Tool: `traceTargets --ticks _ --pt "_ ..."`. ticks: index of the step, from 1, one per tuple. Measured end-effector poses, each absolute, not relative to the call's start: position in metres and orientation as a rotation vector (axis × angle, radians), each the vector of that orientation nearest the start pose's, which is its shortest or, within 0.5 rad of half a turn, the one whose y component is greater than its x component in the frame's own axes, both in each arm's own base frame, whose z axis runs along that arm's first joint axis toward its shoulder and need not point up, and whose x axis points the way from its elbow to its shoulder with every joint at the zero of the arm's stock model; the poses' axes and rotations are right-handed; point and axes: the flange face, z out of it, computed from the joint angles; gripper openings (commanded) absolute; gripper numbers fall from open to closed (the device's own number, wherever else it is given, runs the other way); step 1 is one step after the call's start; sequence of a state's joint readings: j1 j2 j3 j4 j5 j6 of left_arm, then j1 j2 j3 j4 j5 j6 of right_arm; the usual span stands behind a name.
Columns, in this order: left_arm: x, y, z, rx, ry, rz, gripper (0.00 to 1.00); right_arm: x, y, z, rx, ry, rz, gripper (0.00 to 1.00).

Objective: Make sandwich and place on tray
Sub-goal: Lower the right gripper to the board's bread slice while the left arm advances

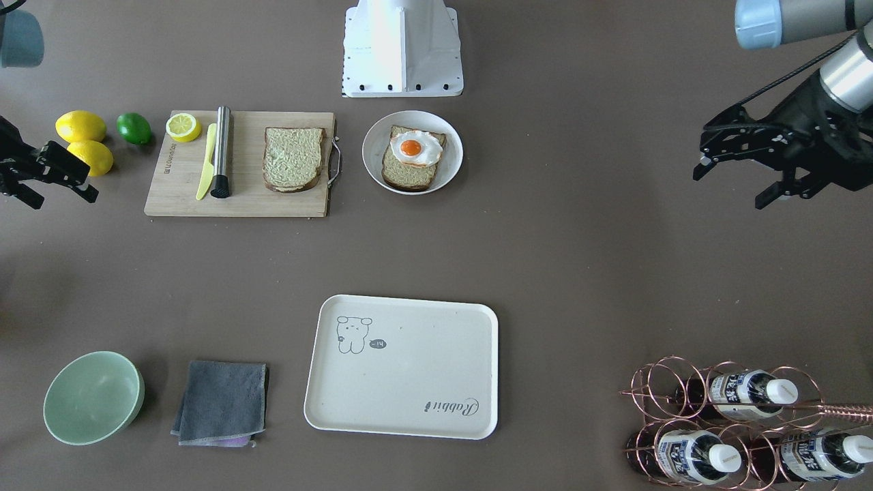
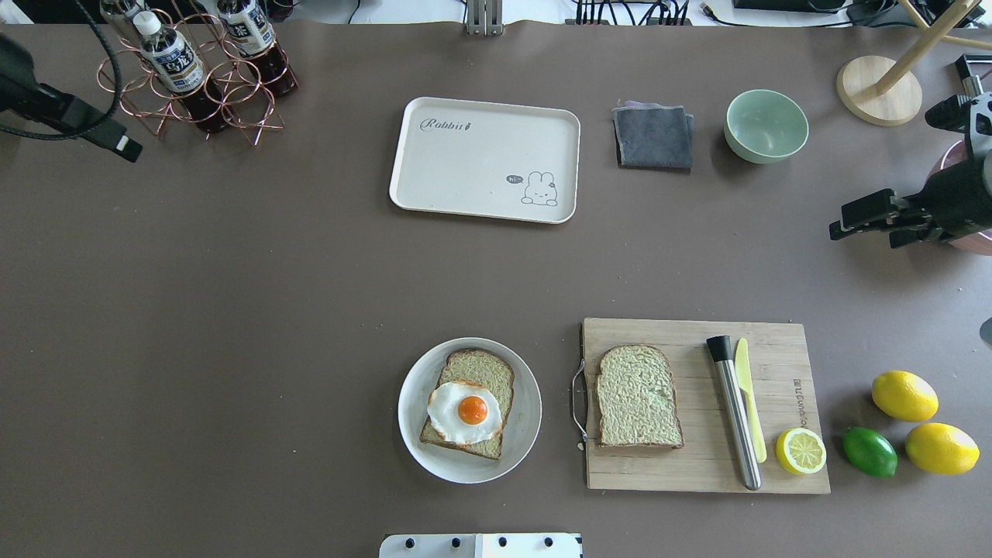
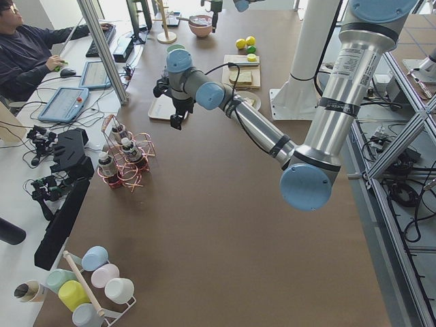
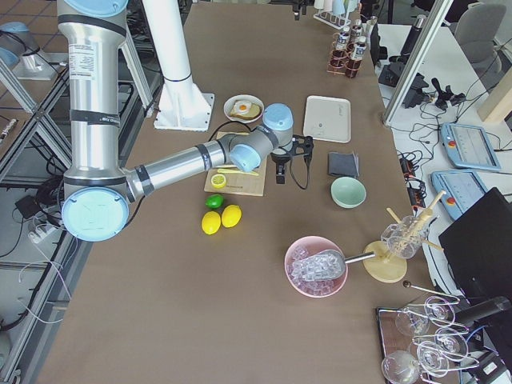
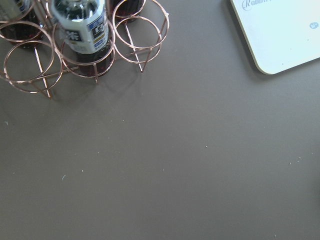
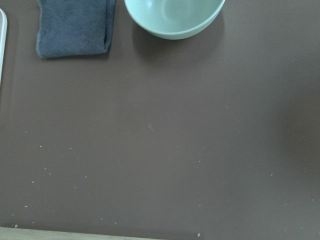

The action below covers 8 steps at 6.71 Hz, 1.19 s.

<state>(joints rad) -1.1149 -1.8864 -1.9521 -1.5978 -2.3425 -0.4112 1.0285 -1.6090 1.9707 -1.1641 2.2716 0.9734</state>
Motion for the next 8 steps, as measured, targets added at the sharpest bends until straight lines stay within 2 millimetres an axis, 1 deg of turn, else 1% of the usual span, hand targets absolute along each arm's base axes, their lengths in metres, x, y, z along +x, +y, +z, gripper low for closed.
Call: traceTargets --ticks 1,2,3,4,5,6,7,8 --pt "0.222 -0.516 0.280 0.303 0.996 0.290 0.98 -0.204 -0.422 0.413 0.050 -1.007 0.159 0.99" --pt "0.254 -0.505 0.256 0.290 1.022 0.263 0.98 -0.221 -0.399 0.398 0.028 -1.014 0.179 0.99" --pt "0.284 -0.493 0.236 0.284 1.032 0.242 0.98 -0.243 -0.376 0.385 0.014 -1.011 0.201 0.98" --pt "0.312 -0.480 0.219 0.279 1.040 0.228 0.98 -0.268 -0.353 0.374 0.004 -1.003 0.232 0.98" --pt "0.328 -0.472 0.208 0.278 1.046 0.219 0.98 -0.296 -0.329 0.368 0.005 -0.988 0.261 0.84" --pt "0.336 -0.469 0.203 0.280 1.050 0.216 0.98 -0.326 -0.304 0.365 0.025 -0.975 0.268 0.75" --pt "0.338 -0.468 0.200 0.281 1.050 0.215 0.98 -0.351 -0.283 0.362 0.053 -0.976 0.251 0.75" --pt "0.339 -0.468 0.200 0.282 1.050 0.215 0.98 -0.369 -0.268 0.360 0.074 -0.983 0.228 0.70"
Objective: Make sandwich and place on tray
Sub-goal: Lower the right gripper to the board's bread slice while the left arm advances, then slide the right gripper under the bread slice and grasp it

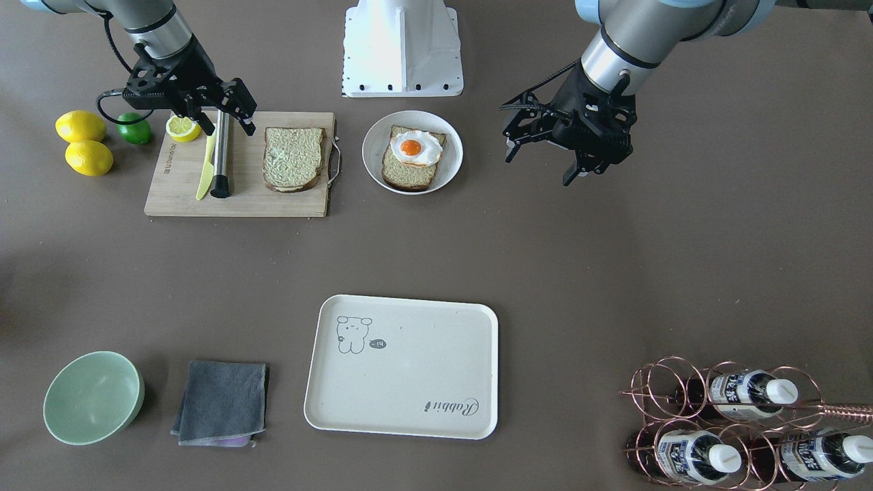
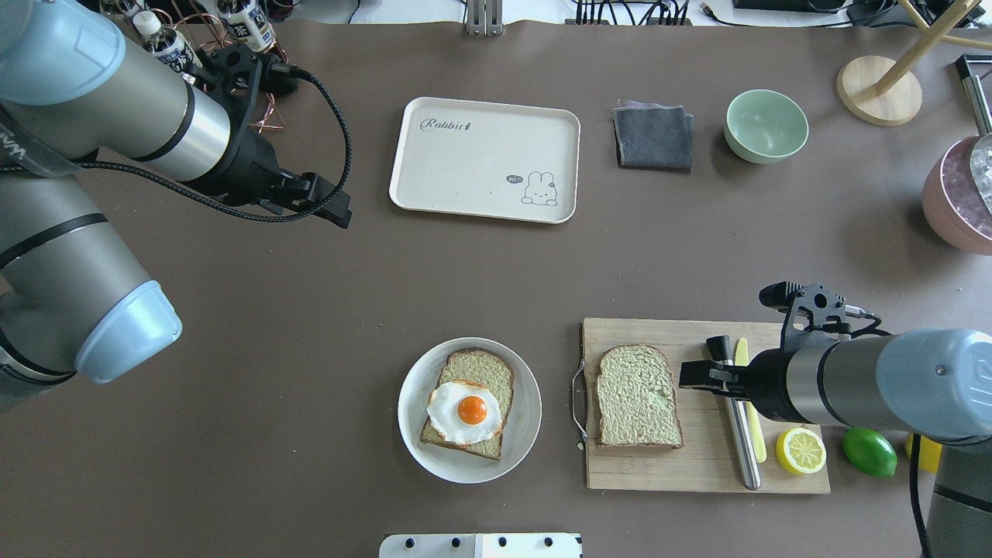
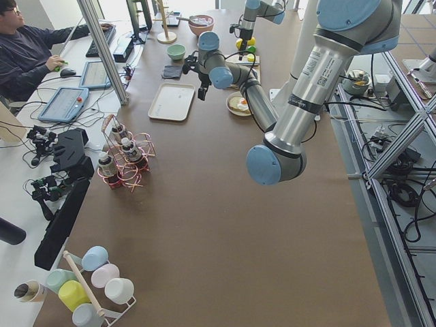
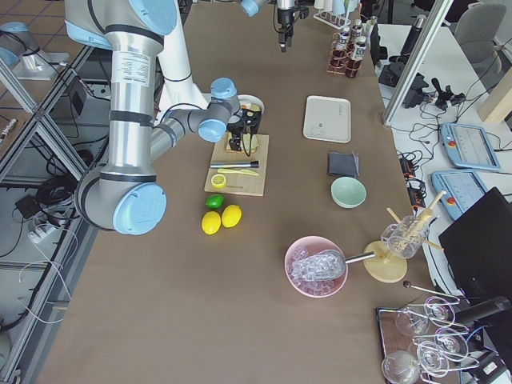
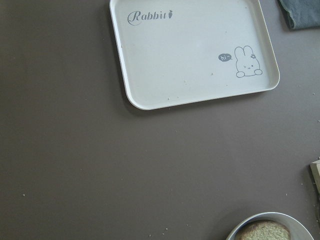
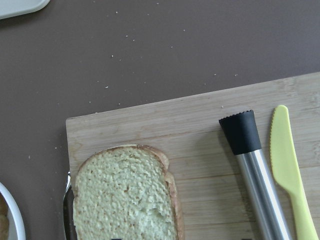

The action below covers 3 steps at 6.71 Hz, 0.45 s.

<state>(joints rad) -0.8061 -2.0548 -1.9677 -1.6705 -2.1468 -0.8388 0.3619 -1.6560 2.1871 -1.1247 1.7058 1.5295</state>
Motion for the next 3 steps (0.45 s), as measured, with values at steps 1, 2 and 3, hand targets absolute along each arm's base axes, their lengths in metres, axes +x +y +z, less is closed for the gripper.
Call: traceTargets --ticks 1,2,3 --pt "0.339 -0.467 0.199 0.283 1.051 0.216 0.98 -0.383 -0.257 0.360 0.095 -0.987 0.208 0.69" --pt "0.339 -0.467 0.199 0.284 1.052 0.216 0.98 -0.392 -0.251 0.364 0.114 -1.001 0.196 0.69" --pt "0.339 -0.467 0.198 0.285 1.052 0.216 0.98 -0.400 -0.249 0.374 0.130 -1.026 0.190 0.69"
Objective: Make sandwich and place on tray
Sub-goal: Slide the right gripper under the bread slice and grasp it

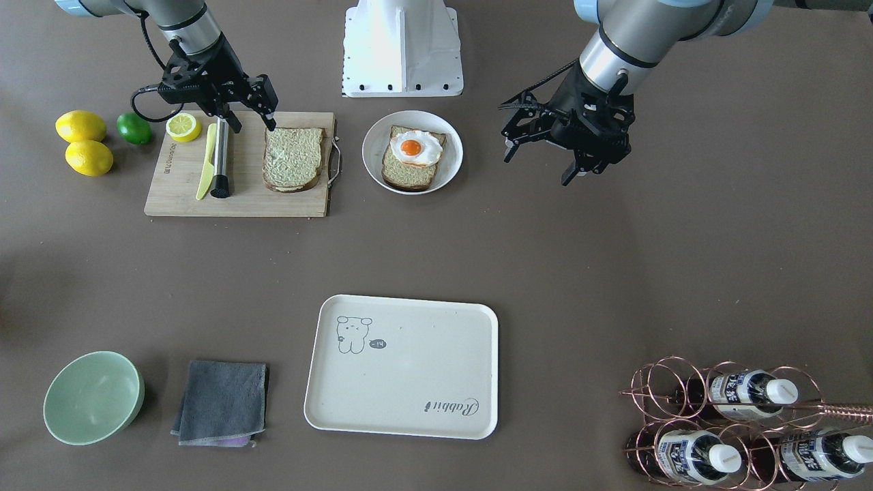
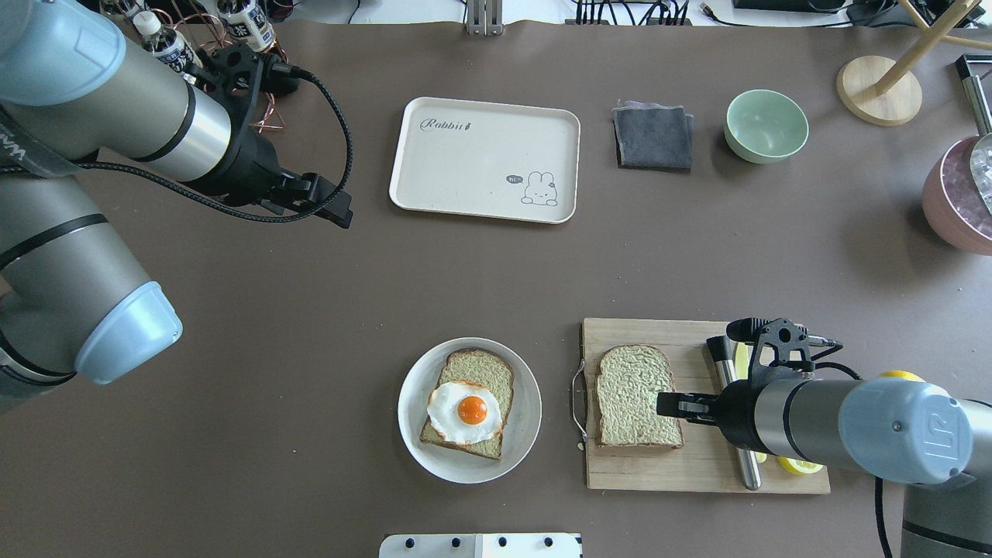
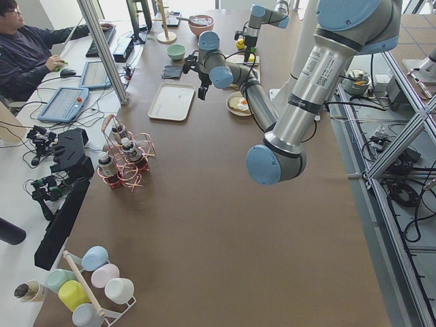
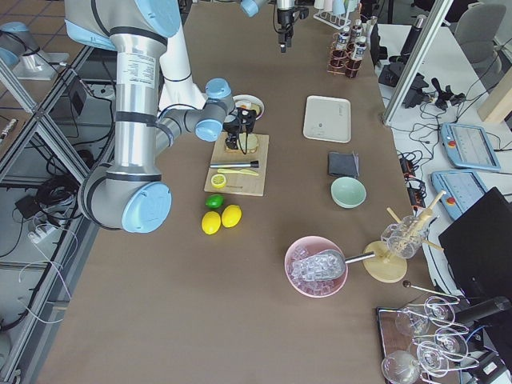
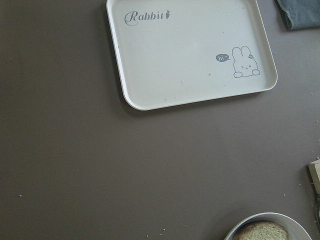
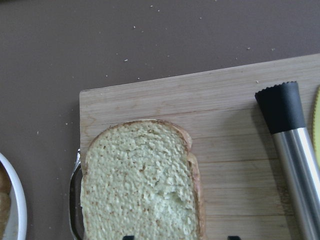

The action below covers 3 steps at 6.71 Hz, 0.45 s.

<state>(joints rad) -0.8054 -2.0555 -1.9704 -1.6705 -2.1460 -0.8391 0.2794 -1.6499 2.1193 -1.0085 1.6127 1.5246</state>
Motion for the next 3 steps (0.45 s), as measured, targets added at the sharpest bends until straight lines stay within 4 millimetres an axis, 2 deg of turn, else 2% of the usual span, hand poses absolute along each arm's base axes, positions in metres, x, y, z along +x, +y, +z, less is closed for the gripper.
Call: traceTargets --ticks 3 --pt "0.338 -0.466 0.197 0.288 1.054 0.216 0.98 -0.410 -0.240 0.398 0.155 -1.046 0.178 0.65"
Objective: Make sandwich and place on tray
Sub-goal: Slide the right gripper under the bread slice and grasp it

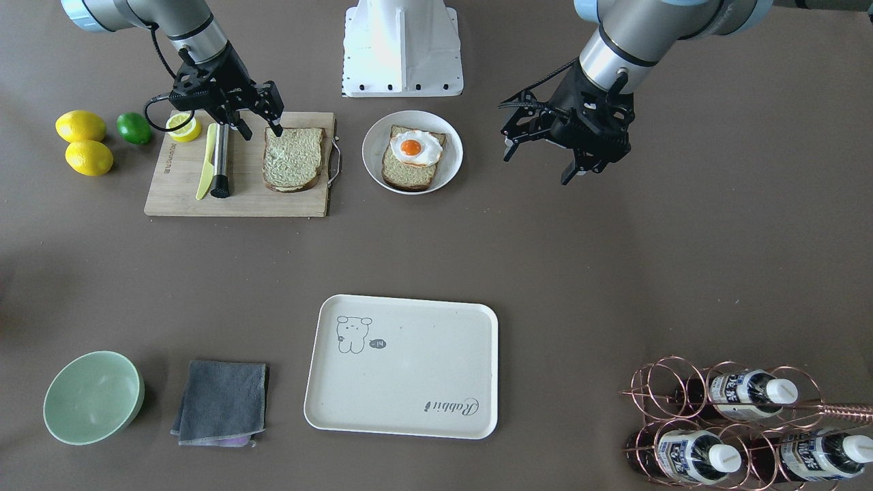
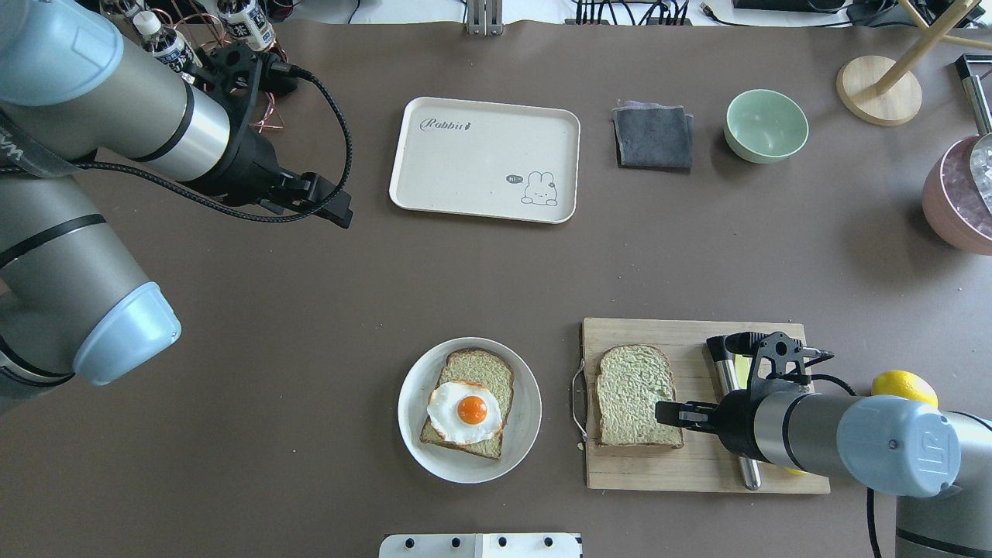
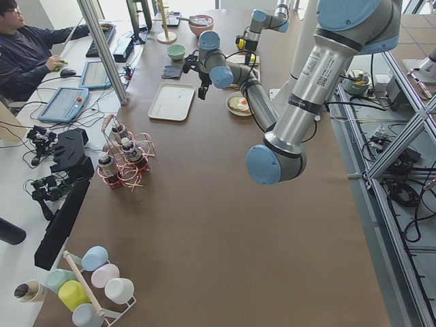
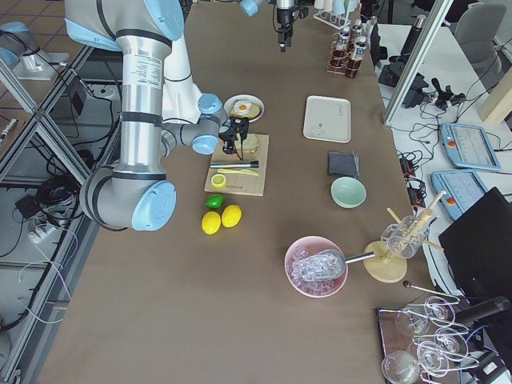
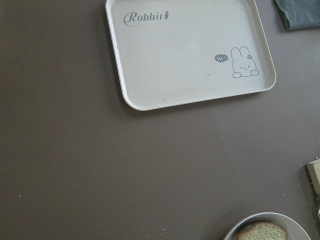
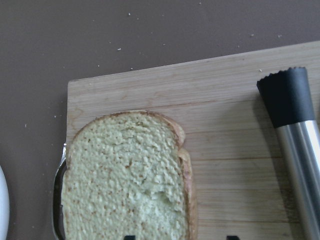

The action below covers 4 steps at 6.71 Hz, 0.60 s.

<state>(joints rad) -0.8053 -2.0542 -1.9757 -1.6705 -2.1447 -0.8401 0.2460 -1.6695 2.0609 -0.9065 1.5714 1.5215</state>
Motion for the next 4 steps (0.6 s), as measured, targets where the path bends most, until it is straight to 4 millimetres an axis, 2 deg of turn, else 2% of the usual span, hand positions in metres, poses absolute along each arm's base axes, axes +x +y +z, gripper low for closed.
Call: traceTargets --ticks 4 --pt "0.335 -0.463 0.194 0.294 1.059 0.218 0.98 -0.413 -0.224 0.420 0.183 -1.082 0.167 0.59"
